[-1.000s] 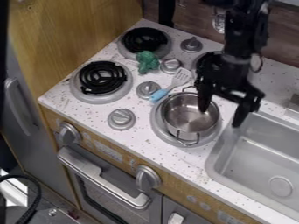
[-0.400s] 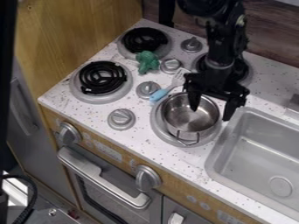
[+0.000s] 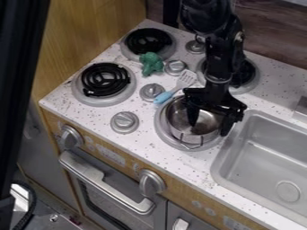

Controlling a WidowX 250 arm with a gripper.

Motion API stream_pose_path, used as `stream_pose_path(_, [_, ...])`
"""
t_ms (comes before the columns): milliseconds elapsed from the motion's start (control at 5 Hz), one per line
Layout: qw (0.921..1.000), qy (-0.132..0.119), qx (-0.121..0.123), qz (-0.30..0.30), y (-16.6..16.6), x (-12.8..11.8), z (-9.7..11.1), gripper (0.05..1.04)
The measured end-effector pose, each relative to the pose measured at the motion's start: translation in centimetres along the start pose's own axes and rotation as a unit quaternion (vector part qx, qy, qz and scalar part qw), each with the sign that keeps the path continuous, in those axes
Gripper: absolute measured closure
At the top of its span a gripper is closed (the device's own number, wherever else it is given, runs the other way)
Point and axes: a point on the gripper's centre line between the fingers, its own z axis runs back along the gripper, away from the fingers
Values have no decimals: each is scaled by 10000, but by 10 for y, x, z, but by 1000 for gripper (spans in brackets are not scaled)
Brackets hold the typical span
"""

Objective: Move the silver pot in the upper right side of the burner

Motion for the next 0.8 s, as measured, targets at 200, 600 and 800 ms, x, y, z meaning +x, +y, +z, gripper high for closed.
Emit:
stream_pose_path(200, [9997, -7, 119, -213, -2, -1, 0, 394])
stream_pose_path(600, [9923, -442, 327, -1113, -7, 3, 0, 917])
stream_pose_path(800, [9741, -988, 333, -2005, -16, 19, 17, 1006])
